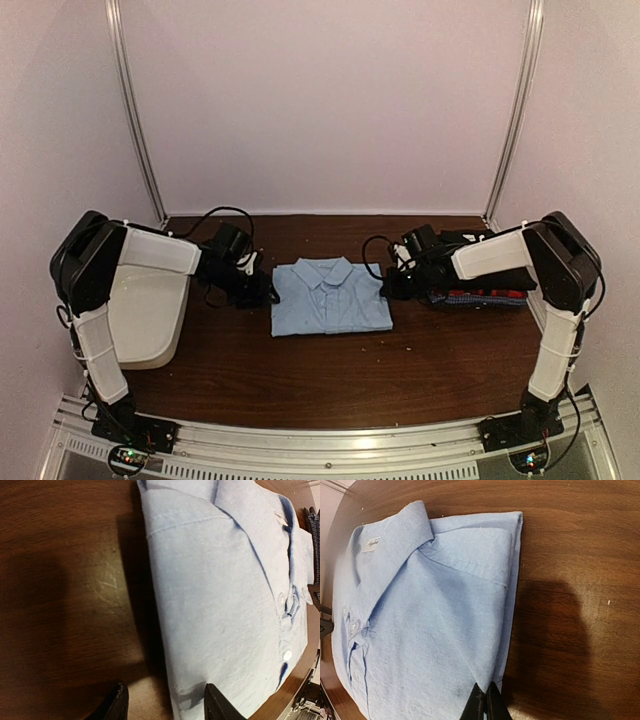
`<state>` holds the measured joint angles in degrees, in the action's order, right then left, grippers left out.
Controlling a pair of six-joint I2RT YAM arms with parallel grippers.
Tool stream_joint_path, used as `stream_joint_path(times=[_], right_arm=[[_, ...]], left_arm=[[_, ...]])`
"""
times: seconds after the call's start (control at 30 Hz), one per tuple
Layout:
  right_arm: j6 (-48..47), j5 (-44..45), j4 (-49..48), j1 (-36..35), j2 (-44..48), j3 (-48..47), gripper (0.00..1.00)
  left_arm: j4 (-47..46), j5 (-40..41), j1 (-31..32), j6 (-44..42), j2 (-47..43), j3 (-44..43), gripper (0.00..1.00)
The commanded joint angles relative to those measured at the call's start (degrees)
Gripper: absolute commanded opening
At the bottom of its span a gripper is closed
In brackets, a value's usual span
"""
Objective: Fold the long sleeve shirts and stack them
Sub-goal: Move the square-folded shirt to the center of the board.
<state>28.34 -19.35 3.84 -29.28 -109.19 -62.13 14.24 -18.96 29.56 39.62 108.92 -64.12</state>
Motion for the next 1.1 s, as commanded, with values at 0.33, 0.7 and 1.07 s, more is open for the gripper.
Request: stream_joint_path(times=[0.33,0.7,1.07], right_arm=[[-2.2,0.8,2.7,-0.3,4.6,-0.7,0.21],[-4.0,3.2,4.3,-0.3,10.3,0.1,0.39],[-5.3,6.5,6.0,-0.3,14.8,1.8,0.46]], left_arm=[[-6.3,-1.6,4.1,8.6,3.6,2.0,0.26],[-0.6,3.7,4.2,8.0,3.8,-3.5,0.0],[11.6,13.6,-3.3,-1.5,1.2,-8.1,0.0]])
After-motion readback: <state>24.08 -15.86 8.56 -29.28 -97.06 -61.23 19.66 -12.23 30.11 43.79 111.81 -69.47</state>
